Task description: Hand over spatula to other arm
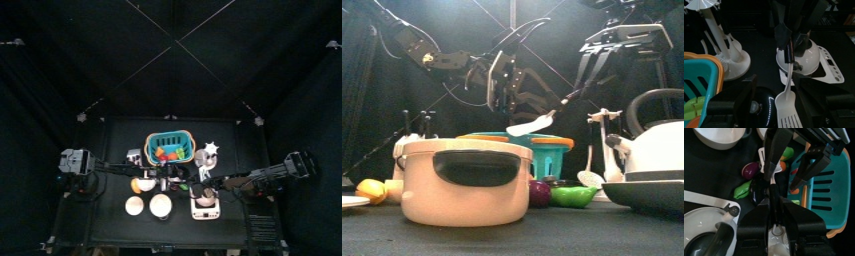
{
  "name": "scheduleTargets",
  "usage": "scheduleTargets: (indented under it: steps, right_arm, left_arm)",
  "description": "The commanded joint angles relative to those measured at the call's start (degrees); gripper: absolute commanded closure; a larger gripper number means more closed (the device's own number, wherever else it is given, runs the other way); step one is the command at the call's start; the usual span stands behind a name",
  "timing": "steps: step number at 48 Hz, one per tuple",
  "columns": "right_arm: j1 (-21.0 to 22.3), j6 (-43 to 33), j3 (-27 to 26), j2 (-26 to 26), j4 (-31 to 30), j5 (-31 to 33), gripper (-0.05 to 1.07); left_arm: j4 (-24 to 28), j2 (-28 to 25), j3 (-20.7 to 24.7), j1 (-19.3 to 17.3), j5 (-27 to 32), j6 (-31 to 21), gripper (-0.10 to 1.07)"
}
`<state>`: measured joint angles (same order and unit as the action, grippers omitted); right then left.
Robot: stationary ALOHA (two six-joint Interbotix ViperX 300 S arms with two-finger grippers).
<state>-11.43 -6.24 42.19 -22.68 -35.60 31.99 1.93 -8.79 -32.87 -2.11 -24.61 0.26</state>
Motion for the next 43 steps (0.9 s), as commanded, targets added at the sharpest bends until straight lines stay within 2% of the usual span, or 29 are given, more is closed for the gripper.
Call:
scheduleTargets:
  steps: [1,17,30,37,43]
  right_arm:
    - [-0.09,0.09,-1.58,-0.62,-0.26,-0.26,0.49]
    - [0.0,0.0,-1.67,-0.35,-0.26,-0.53,0.49]
    - [0.26,-0.18,-1.23,-0.26,-0.09,-0.53,0.48]
    - [0.44,-0.44,-1.23,-0.26,0.44,-0.53,0.45]
    - [0.53,-0.53,-1.23,-0.26,1.49,-0.44,0.35]
  left_arm:
    - [0.0,0.18,1.85,0.09,-0.35,0.18,0.11]
    - [0.09,-0.79,2.99,0.09,-0.35,0.09,0.4]
    - [0.35,-0.79,2.99,0.09,-0.35,0.18,0.58]
    - [0.26,-0.79,2.81,-0.09,-0.35,0.18,0.64]
    - [0.18,-0.7,2.64,-0.18,-0.35,0.18,0.64]
